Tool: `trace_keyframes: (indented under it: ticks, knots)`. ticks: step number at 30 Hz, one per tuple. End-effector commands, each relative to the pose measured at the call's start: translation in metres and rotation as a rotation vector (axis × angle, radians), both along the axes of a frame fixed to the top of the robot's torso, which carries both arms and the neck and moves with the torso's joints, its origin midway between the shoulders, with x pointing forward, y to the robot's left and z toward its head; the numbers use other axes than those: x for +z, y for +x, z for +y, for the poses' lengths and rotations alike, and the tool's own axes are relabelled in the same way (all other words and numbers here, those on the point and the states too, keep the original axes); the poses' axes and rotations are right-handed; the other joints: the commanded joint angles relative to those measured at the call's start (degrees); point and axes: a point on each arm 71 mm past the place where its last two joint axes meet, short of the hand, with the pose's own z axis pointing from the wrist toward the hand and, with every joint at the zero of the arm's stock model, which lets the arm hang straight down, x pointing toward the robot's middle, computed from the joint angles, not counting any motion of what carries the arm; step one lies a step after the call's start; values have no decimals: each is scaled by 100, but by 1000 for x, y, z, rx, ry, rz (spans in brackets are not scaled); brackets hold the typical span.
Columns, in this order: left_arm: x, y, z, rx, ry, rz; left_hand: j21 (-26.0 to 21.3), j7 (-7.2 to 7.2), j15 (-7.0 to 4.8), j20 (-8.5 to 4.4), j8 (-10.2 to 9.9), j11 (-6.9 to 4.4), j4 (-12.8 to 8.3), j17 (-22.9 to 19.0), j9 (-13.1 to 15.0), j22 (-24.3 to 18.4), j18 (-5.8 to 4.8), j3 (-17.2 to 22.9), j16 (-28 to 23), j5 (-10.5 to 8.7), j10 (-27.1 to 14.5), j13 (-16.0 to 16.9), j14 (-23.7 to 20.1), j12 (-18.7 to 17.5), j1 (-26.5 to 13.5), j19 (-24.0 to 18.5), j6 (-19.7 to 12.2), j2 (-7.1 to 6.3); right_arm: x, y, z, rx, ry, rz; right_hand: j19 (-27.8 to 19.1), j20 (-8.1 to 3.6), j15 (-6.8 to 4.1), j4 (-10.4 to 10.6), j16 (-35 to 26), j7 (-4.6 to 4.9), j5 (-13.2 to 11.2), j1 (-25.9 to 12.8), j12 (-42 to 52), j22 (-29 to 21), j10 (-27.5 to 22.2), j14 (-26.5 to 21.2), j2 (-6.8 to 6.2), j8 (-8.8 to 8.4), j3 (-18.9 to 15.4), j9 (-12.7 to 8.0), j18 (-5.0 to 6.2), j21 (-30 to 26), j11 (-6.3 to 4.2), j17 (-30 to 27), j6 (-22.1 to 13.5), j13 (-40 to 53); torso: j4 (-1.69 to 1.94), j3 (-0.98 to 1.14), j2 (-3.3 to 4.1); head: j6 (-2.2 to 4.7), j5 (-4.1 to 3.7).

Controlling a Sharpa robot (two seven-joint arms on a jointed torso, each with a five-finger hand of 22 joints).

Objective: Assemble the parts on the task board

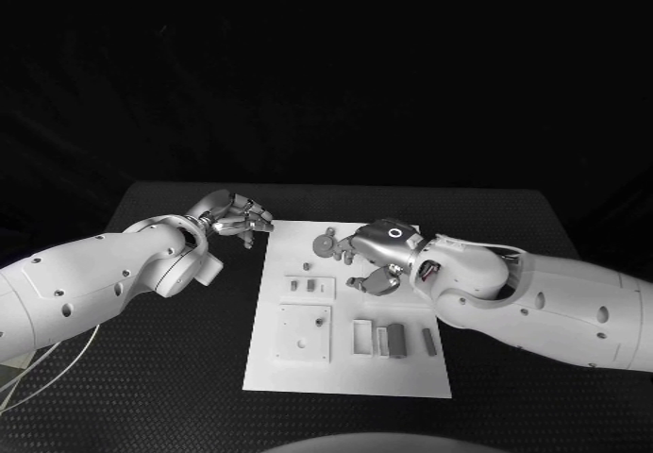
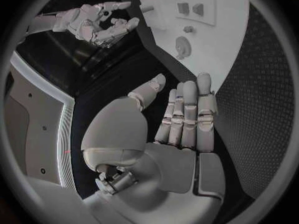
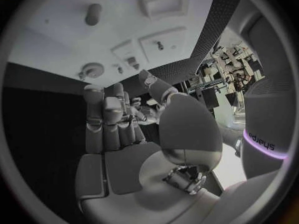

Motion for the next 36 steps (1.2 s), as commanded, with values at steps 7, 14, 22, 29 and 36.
trace_keyframes:
  ticks: [7, 14, 22, 29, 36]
  knots:
    - [2, 1, -1, -3, -6, -19, -41, 43, 4, -11, 22, -1, -32, 9, -9, 8, 389, 2, 5, -33, -27, 11, 51, 6, 41, 51, -2, -8, 14, 28, -49, -159, -10, 30, 42, 6, -16, 413, 24, 25, 33, -253, 8, 87, 35, 42, -264, 9, -31, -53, 606, -20, -1, -47, -48, 7, 14, -6, 2, 79, -149]
    - [2, 1, 0, -1, -5, -17, -42, 44, 4, -11, 23, -2, -31, 10, -10, 9, 389, 2, 5, -33, -24, 13, 52, 7, 41, 53, -3, -8, 11, 30, -63, -179, -33, 63, 35, 2, -16, 502, 29, 12, 33, -281, 3, 93, 39, 35, -332, 23, -46, -64, 606, -26, -2, -60, -46, 10, 24, 1, 8, 83, -175]
    - [2, 1, 0, -4, -6, -16, -44, 44, 3, -10, 25, -3, -29, 11, -10, 11, 389, 1, 5, -33, -23, 14, 53, 8, 39, 54, -2, -8, 2, 24, -62, -157, -94, 118, -7, 14, -10, 571, 32, -45, 32, -350, -9, 102, 25, 6, -384, 27, -122, -82, 606, -40, 3, -75, -71, 10, 18, -10, 5, 85, -190]
    - [2, 1, 2, -1, -5, -16, -45, 44, 3, -11, 27, -3, -27, 12, -10, 12, 389, 0, 5, -33, -23, 15, 53, 8, 37, 56, -1, -7, -16, 16, -62, -132, -168, 112, -142, 34, 53, 521, 20, -201, 32, -400, -43, 110, -143, -112, -405, 2, -302, -126, 606, -86, 67, -100, -196, -29, 16, -9, 4, 79, -200]
    - [2, 1, 1, -2, -5, -15, -46, 43, 3, -11, 29, -3, -27, 13, -11, 14, 389, 0, 5, -33, -23, 16, 54, 8, 36, 57, 0, -8, -33, 10, -57, -112, -207, 127, -158, 36, 70, 506, 25, -251, 33, -364, -40, 107, -200, -139, -398, 24, -303, -129, 606, -96, 86, -110, -189, -46, 32, -9, 3, 58, -203]
